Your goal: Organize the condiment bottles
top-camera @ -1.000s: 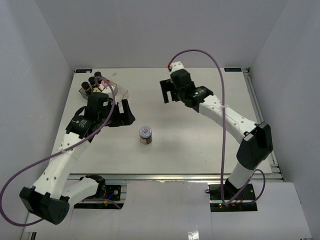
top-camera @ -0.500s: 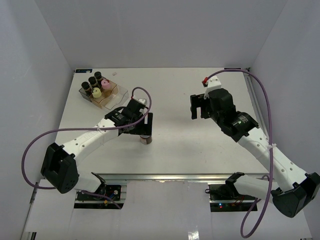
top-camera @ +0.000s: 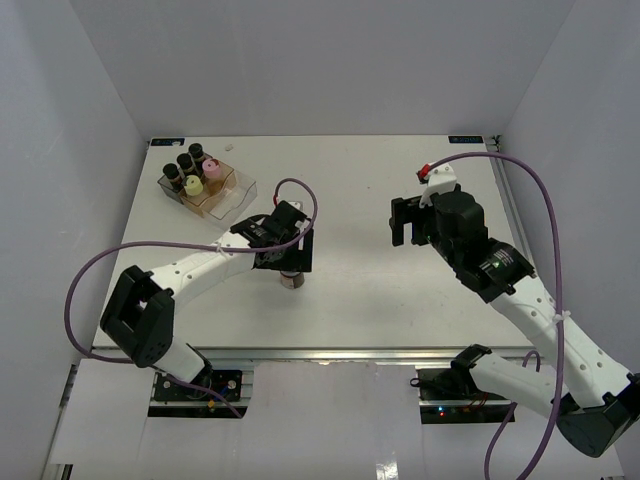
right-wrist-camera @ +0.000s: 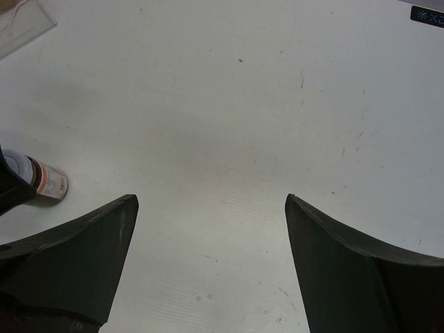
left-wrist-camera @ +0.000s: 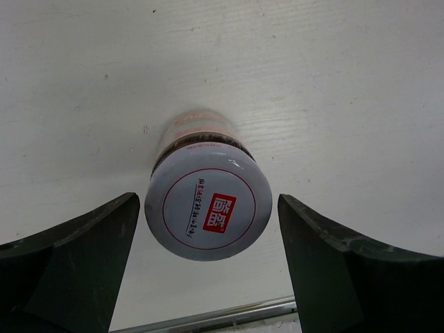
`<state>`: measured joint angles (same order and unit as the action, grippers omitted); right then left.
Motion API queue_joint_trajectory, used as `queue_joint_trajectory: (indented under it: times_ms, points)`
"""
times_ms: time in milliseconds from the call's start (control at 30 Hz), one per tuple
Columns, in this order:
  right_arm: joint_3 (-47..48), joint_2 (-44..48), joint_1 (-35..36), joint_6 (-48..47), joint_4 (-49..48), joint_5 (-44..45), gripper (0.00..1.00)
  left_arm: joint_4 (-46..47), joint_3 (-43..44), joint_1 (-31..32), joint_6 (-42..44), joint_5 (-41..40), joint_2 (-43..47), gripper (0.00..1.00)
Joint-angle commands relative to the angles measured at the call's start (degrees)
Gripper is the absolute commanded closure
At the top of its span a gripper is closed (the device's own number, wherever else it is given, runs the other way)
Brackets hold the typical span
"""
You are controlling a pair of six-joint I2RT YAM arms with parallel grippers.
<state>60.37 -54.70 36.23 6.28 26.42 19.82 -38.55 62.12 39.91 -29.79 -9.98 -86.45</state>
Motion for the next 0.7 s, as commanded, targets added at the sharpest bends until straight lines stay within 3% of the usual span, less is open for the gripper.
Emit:
queue_joint_trajectory:
  times_ms: [0,200,267,300,567,600,667]
  points:
    - [-1.5,1.6,-0.1,-1.2,-2.7,1.0,0.08,0.1,2.1,0.7,-1.6,-2.4,-1.0,0.1]
    - [-2.5,2.5,-0.1,-1.3,-3.3,1.2,0.08,0.0,2.0,0.9,-2.2,-4.0,-2.4,0.14]
    - [-2.7,2.8,0.0,-1.3,-3.4,1.2,0.08,0.1,2.0,0.9,-2.3,-4.2,-3.0,0.21]
    - [-2.8,2.9,-0.1,-1.3,-3.5,1.2,0.08,0.1,1.9,0.9,-2.4,-4.3,-3.2,0.26]
    - [-3.1,4.2,-0.1,-1.4,-3.6,0.6,0.08,-1.1,3.5,0.8,-3.2,-6.1,-3.0,0.94]
    - [-3.1,4.4,-0.1,-1.4,-3.7,0.4,0.08,-2.0,4.6,0.6,-3.0,-7.9,-3.1,0.99]
    - [-3.2,4.6,-0.1,-1.3,-3.6,0.1,0.08,-4.0,7.5,-0.4,-2.2,-9.7,-3.7,1.0]
